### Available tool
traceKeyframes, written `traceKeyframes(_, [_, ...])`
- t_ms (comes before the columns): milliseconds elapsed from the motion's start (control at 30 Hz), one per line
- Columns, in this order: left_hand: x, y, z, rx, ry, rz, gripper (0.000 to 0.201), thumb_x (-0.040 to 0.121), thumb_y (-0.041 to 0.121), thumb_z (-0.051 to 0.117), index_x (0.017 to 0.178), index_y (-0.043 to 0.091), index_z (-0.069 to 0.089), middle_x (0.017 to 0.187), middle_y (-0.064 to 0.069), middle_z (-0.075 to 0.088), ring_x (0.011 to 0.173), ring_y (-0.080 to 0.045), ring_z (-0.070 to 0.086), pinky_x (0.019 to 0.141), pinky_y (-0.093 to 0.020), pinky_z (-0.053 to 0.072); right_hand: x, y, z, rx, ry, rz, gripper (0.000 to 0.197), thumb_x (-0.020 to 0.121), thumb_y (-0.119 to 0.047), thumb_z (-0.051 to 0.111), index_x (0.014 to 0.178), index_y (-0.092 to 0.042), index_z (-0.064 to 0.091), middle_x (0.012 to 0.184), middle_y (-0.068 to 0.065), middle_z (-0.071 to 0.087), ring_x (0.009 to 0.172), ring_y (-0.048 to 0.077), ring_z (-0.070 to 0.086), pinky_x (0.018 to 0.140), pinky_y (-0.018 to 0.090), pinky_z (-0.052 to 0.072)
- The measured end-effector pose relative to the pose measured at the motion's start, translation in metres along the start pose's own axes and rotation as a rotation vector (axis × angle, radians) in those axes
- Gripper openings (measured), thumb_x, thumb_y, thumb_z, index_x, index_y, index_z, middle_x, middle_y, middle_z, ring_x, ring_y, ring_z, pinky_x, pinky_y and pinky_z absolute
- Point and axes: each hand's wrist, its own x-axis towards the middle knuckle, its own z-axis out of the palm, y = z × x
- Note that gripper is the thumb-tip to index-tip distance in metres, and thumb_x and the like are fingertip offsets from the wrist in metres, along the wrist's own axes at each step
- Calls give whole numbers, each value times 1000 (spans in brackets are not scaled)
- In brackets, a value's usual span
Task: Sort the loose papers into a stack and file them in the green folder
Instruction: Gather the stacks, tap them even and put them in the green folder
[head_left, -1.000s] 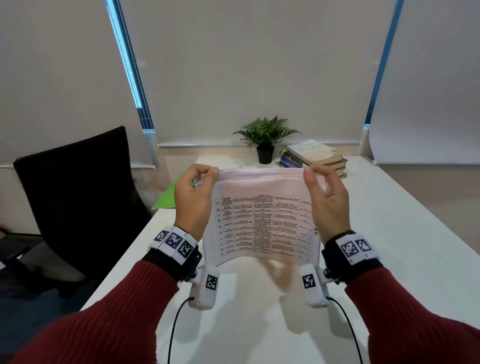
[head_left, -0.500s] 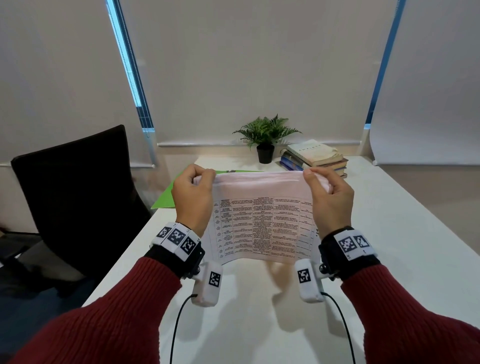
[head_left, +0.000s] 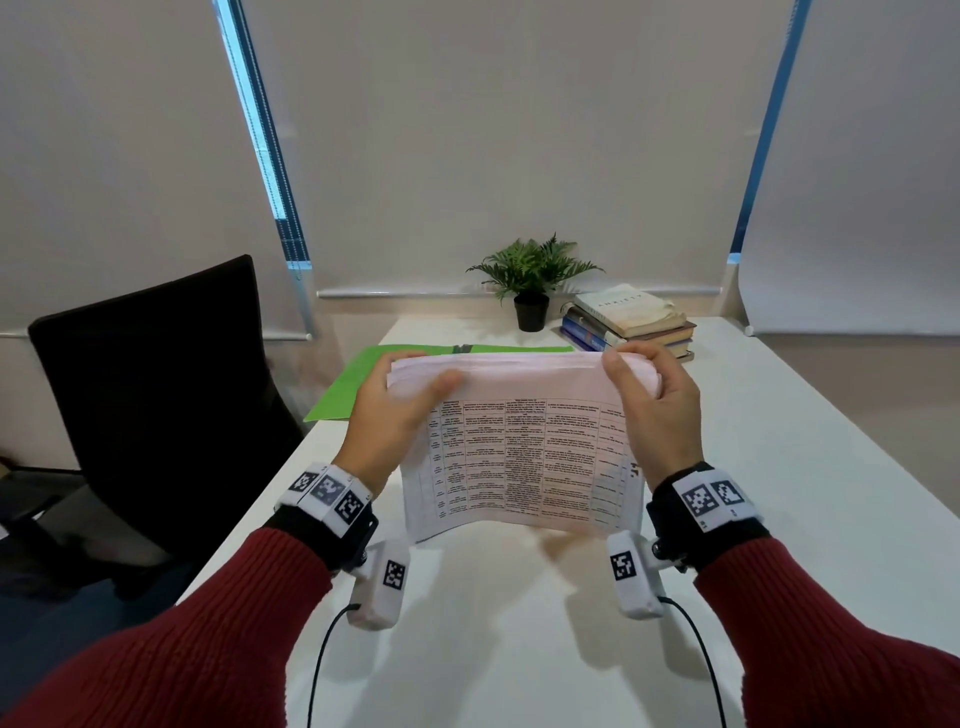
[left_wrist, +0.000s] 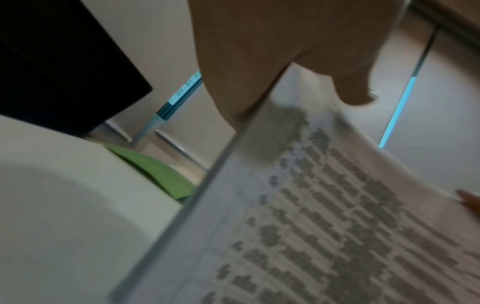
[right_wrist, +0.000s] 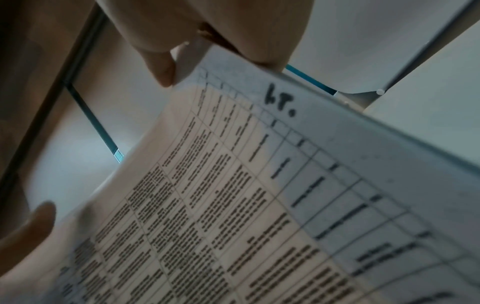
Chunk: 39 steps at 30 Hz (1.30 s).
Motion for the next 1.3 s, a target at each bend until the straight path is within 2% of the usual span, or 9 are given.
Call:
traceKeyframes(200, [-17, -25, -7, -34, -143, -128, 36, 81, 8, 88, 115, 2, 77, 110, -12, 83, 103, -33, 80, 95, -51, 63, 8, -10, -19, -600, -159, -270, 47, 76, -58, 81, 113, -31, 71, 107, -12, 71, 94, 10, 68, 81, 31, 58])
traceKeyframes(367, [-3, 10, 8, 103, -171, 44, 18, 86, 11, 85, 101, 2, 79, 96, -10, 83, 82, -17, 80, 72, -28, 63, 19, -46, -4, -1155, -412, -573, 70, 76, -69, 70, 137, -39, 55, 133, -12, 61, 125, 14, 53, 116, 51, 31])
traceKeyframes(500, [13, 54, 20, 209, -327, 225, 5, 90, 6, 81, 91, 2, 79, 79, 7, 83, 67, -2, 75, 62, -15, 57, 33, -60, 4, -987, -603, -382, 60, 74, -52, 84, 126, -37, 58, 108, -13, 69, 97, 12, 66, 85, 40, 58])
traceKeyframes(633, [35, 81, 30, 330, -396, 382, 12, 89, 12, 84, 93, 1, 81, 86, -4, 83, 69, -4, 70, 67, -18, 56, 39, -44, -2, -761, -611, -357, 52, 82, -41, 83, 128, -28, 63, 103, -8, 72, 88, 13, 69, 76, 39, 62])
traceKeyframes(767, [51, 81, 45, 407, -430, 475, 8, 88, 21, 86, 88, 28, 82, 84, 8, 80, 74, -7, 70, 70, -25, 57, 35, -14, -4, -589, -482, -428, 48, 88, -44, 76, 129, -27, 61, 93, -4, 74, 75, 18, 70, 64, 42, 61])
traceKeyframes(900, [65, 64, 54, 447, -215, 528, 49, 88, 33, 86, 133, 29, 66, 122, 7, 73, 109, -9, 69, 90, -29, 60, 39, 4, -14, -395, -347, -259, 47, 89, -30, 78, 132, -24, 61, 100, -4, 74, 82, 17, 73, 64, 41, 65])
traceKeyframes(1033, [92, 7, 53, 652, 74, 296, 72, 94, 43, 74, 156, 31, 39, 157, -6, 49, 143, -27, 49, 115, -42, 42, 56, 18, -38, -274, -159, -125, 44, 87, -25, 80, 127, -17, 62, 107, -4, 74, 95, 15, 74, 83, 41, 64])
traceKeyframes(1167, [113, -80, 63, 1030, -239, -27, 76, 96, 63, 56, 159, 25, 37, 153, -23, 48, 142, -44, 47, 113, -58, 45, 67, 31, -51, -152, -78, -45, 46, 87, -17, 81, 129, -17, 63, 116, -6, 75, 103, 9, 74, 91, 35, 61])
traceKeyframes(1300, [129, -134, 79, 1313, -467, -115, 74, 104, 64, 39, 168, 37, 15, 177, -14, 8, 162, -45, 10, 124, -71, 22, 74, 46, -54, -77, -48, 6, 45, 86, -15, 82, 127, -16, 63, 116, -3, 76, 104, 11, 74, 92, 37, 61])
